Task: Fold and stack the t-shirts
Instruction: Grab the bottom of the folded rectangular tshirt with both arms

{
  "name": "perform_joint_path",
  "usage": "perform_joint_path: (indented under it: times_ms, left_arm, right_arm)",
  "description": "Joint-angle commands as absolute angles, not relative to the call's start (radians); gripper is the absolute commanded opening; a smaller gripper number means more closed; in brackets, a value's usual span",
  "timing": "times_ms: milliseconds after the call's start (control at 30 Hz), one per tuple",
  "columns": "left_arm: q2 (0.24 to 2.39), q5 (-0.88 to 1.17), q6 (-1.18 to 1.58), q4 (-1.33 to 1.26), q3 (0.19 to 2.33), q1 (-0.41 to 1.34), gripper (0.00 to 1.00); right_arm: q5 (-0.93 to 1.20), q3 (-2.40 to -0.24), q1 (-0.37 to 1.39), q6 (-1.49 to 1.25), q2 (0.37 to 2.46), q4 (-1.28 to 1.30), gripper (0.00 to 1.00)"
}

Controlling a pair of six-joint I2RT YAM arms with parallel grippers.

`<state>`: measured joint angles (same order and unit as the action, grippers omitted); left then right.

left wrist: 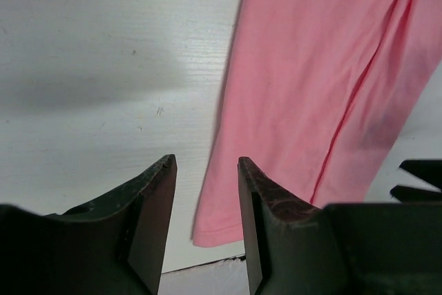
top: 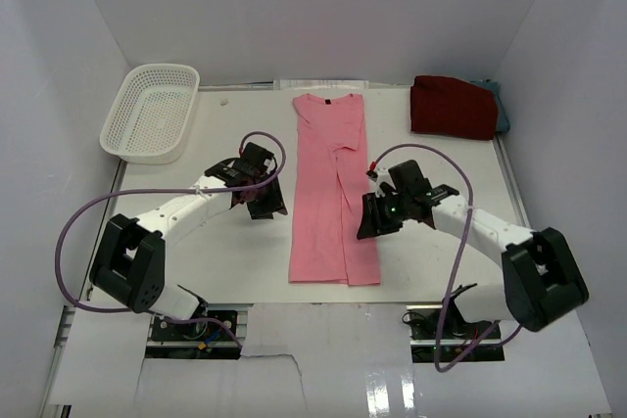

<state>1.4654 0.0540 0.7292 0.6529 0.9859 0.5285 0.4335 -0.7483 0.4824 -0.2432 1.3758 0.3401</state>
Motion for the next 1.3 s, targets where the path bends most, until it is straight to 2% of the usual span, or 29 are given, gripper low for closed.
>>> perform_joint_path:
  times_ms: [0,200,400,567,800,1267]
  left_arm:
    - [1.411,0.054,0.703,0.595,1.003,0.531,0.52]
    - [1.491,0.017,0.661,0.604,1.098,0.531,0.52]
    - [1.534,0.015,0.649,0.601,1.137,0.511,0.52]
    - [1.548,0.037,0.638,0.6,1.127,0.469,0.52]
    - [1.545,0.046,0.63,0.595,1.114,0.449,0.52]
    - [1.542,0.058,0.626,0.589,1.095,0.436,0.52]
  right_arm:
    - [0.312,-0.732,0.593,-0.287,1.226,0.352,0.45]
    - [0.163,-0.75,0.793,-0.391,1.177,0.455,0.44]
    - [0.037,-0.779,0.981,-0.494,1.253,0.531,0.43]
    - [-0.029,-0.795,1.064,-0.557,1.31,0.555,0.43]
    - [-0.052,-0.796,1.095,-0.586,1.353,0.56,0.37]
    - [-0.026,-0.785,1.104,-0.581,1.413,0.486,0.37]
